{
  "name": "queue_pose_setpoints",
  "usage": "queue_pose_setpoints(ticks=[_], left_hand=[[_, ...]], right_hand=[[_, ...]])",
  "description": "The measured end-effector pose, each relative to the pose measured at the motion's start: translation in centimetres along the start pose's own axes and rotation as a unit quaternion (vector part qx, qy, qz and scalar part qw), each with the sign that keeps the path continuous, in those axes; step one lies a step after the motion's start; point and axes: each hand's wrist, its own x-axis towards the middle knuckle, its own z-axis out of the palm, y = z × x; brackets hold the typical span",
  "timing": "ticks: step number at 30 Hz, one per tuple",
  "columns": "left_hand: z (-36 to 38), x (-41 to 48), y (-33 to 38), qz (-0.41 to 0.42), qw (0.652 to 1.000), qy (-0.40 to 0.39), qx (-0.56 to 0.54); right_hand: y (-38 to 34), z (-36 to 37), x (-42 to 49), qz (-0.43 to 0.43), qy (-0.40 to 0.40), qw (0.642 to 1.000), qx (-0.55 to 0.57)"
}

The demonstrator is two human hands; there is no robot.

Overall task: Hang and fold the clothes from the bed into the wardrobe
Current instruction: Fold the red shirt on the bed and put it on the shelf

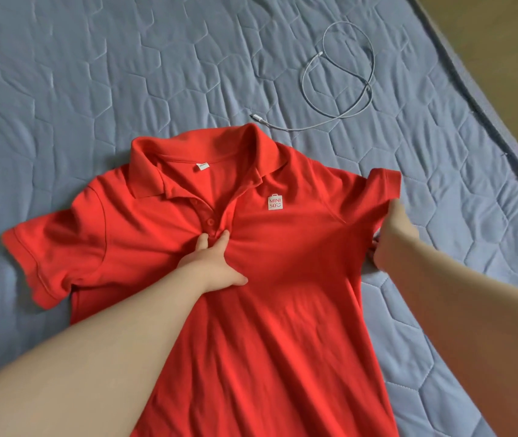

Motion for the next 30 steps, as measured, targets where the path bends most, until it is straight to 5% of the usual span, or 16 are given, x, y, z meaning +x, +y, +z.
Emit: queue_pose_setpoints(ticks=[3, 7, 11, 16, 24, 30], left_hand=[[0.1, -0.1, 0.0, 0.002, 1.000, 0.003, 0.009], [0.0, -0.1, 0.0, 0.003, 1.000, 0.007, 0.019], [0.0, -0.1, -0.1, 0.000, 1.000, 0.012, 0.027], [0.0, -0.2, 0.0, -0.002, 0.999, 0.013, 0.032], [0.6, -0.1, 0.3, -0.009, 0.999, 0.028, 0.035], [0.4, -0.2, 0.1, -0.005, 0.999, 0.033, 0.002]], right_hand=[[1.9, 0.0, -0.4, 0.048, -0.094, 0.994, 0.007], [1.1, 0.3, -1.7, 0.006, -0.220, 0.976, -0.003], [1.8, -0.5, -0.6, -0.047, -0.155, 0.979, 0.123], [4.1, -3.0, 0.2, 0.007, -0.104, 0.938, 0.330], [3.5, -2.5, -2.3, 0.101, -0.191, 0.972, 0.094], [1.6, -0.2, -3.2, 0.015, -0.054, 0.992, 0.113]])
